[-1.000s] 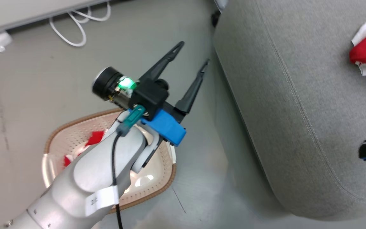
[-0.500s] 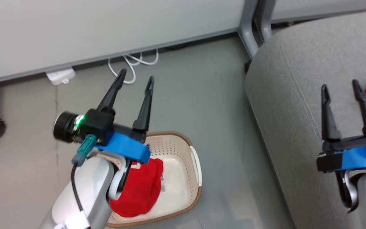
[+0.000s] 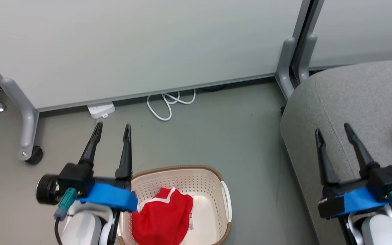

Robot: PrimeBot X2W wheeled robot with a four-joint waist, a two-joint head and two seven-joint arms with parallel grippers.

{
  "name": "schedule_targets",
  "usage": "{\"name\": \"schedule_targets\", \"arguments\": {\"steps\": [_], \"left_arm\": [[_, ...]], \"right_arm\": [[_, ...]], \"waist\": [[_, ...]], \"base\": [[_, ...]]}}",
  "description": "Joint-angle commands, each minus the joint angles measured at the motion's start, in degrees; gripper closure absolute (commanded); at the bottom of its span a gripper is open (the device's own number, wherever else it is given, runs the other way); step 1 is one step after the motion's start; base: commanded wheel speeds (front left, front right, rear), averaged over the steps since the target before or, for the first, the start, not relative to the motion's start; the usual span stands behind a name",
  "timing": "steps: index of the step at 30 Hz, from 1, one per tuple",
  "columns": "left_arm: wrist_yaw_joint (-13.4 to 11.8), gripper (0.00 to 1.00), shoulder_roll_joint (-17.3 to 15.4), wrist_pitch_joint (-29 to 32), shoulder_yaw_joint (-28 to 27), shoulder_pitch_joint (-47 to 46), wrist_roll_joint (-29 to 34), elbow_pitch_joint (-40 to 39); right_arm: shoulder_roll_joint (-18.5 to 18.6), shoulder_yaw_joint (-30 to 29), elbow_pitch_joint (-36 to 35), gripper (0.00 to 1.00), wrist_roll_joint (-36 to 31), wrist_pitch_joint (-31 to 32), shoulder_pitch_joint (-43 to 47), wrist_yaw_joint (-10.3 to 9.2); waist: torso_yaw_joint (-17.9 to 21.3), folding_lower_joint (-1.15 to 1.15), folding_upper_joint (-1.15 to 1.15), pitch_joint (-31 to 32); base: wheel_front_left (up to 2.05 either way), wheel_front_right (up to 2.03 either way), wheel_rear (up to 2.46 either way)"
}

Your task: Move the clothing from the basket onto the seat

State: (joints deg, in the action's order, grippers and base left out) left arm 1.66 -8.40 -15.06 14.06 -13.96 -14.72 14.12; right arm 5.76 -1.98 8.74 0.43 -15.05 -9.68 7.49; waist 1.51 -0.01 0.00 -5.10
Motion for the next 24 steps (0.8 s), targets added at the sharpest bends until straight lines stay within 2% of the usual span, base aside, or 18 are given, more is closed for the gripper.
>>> {"name": "schedule_targets", "arguments": {"steps": [1,11,24], "left_arm": [[0.5,0.0,0.43,-0.16,-1.28,1.77,0.89,-0.32],[3.36,0.0,2.83,-0.16,-6.95,8.31,4.37,-0.3],[5.23,0.0,4.6,-0.17,-9.96,10.91,6.27,0.39]], "right_arm": [[-0.41,0.28,0.25,0.0,0.54,-0.2,1.62,0.01],[-1.66,-0.44,1.2,0.0,2.45,-0.2,6.95,0.01],[-2.73,-1.74,2.15,0.0,4.02,-0.2,10.07,0.01]], "waist": [[-0.76,0.01,0.0,1.44],[-2.41,0.01,0.0,4.53],[-4.11,0.01,0.0,5.47]], "base": [[0.0,0.0,0.0],[0.0,0.0,0.0],[0.0,0.0,0.0]]}}
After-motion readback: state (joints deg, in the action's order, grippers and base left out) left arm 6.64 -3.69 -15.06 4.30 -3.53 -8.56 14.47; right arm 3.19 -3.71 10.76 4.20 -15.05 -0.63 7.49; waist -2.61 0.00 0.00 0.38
